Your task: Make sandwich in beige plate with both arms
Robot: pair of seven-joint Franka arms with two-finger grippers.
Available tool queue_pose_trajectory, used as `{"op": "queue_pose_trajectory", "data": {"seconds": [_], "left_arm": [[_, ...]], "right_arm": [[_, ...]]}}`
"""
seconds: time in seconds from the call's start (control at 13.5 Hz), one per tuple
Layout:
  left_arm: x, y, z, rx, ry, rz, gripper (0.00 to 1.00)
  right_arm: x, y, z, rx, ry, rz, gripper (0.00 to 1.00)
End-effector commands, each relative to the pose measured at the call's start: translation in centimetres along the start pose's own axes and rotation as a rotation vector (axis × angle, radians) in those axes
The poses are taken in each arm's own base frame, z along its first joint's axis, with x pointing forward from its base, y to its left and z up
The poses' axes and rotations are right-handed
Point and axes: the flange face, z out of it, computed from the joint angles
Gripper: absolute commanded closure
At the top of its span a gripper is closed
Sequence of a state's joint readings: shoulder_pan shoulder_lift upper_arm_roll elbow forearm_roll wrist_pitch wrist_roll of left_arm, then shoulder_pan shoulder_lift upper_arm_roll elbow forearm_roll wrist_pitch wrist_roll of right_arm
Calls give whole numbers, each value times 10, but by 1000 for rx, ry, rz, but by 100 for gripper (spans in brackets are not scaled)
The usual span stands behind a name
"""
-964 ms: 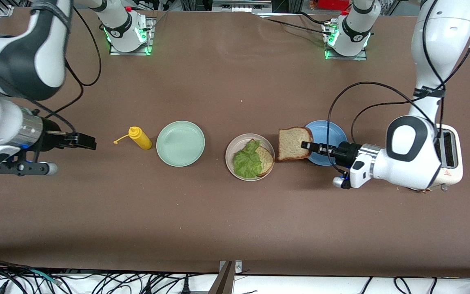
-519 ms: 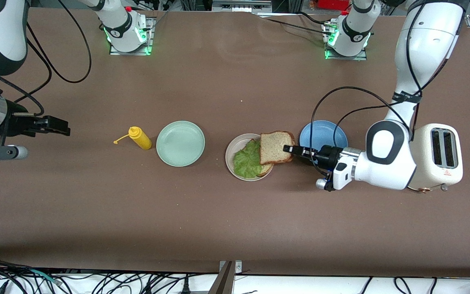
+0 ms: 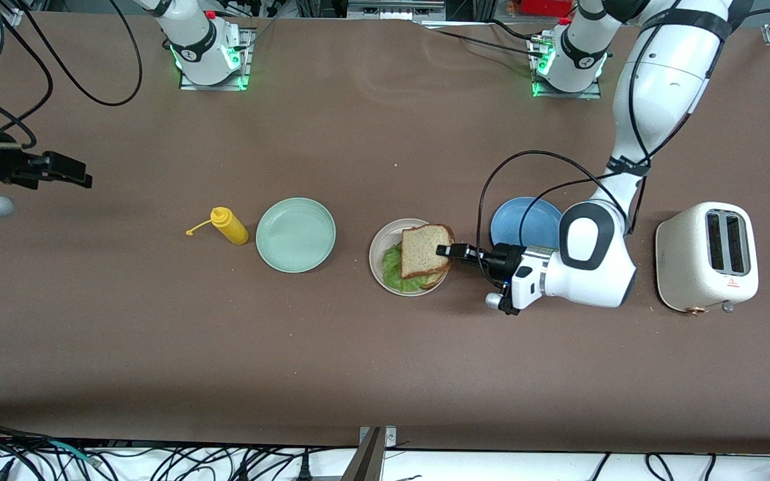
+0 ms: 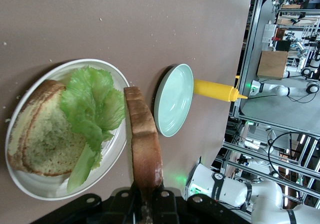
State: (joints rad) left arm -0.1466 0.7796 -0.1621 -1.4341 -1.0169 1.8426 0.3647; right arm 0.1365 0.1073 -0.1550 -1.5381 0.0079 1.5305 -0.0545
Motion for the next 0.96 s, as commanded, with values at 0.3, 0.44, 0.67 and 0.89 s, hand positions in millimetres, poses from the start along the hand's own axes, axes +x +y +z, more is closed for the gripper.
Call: {"op": "queue_pose_trajectory", "data": {"seconds": [0.3,0.44,0.67,0.89], "left_arm": [[9,-7,39,4,24,14,100],[10,-9,40,9,31,12,100],[10,-23,42,12,27,-8,100],[8,-31,41,26,24,5,27]], "right_arm": [[-31,-27,-9,-57,32,-13,0],[-29,-23,-12,-49,36,-10,0],[-26,-11,-6,-24,20,19,0],[-24,-3,-5,-6,29,37,0]]}}
